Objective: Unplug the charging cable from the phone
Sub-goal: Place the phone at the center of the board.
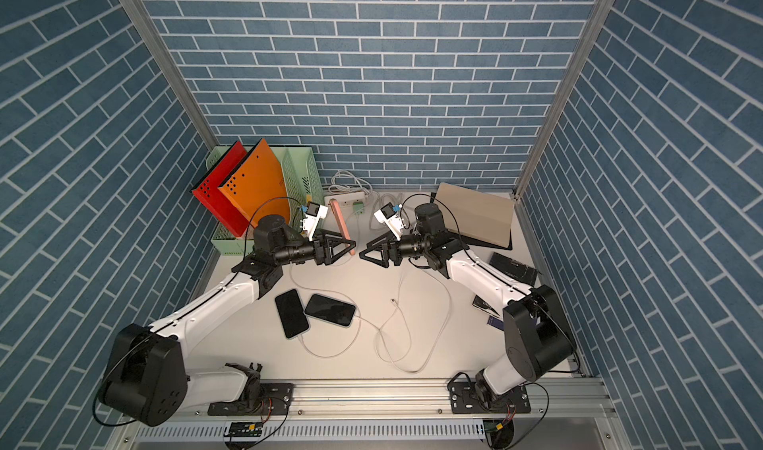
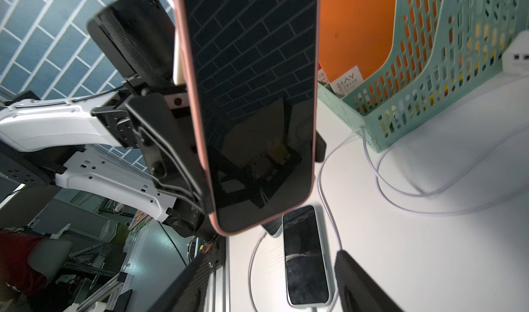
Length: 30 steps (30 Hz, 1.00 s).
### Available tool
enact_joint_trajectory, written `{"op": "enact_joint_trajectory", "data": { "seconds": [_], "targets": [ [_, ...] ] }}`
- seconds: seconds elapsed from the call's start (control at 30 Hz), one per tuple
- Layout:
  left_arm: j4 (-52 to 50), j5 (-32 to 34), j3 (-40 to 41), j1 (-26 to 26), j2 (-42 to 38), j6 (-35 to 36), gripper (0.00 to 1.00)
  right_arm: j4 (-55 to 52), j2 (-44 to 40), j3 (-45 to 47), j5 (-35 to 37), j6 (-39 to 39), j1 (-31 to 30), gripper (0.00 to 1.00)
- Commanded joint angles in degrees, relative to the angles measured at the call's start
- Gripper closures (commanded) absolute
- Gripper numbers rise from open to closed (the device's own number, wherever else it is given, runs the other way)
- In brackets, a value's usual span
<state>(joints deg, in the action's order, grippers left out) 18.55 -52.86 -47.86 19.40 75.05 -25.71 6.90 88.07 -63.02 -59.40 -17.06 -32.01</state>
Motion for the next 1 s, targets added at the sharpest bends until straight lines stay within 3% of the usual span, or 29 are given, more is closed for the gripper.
{"op": "enact_joint_trajectory", "data": {
  "seconds": [0.0, 0.23, 0.97],
  "targets": [
    [1.90, -4.22, 0.50, -0.20, -3.10, 2.76, 1.00, -0.73, 0.80, -3.66, -7.03, -1.07, 0.57, 0.19],
    [-1.81, -7.34, -0.29, 2.23, -3.44, 6.86, 1.00, 0.35, 3.39, -8.80, -10.66, -3.86, 0.63, 0.01],
    [-6.15, -9.18, -1.63, 5.15, -2.82, 11.01, 1.00, 6.64, 5.94, -10.23, -13.10, -7.56, -1.76, 0.01]
  ]
}}
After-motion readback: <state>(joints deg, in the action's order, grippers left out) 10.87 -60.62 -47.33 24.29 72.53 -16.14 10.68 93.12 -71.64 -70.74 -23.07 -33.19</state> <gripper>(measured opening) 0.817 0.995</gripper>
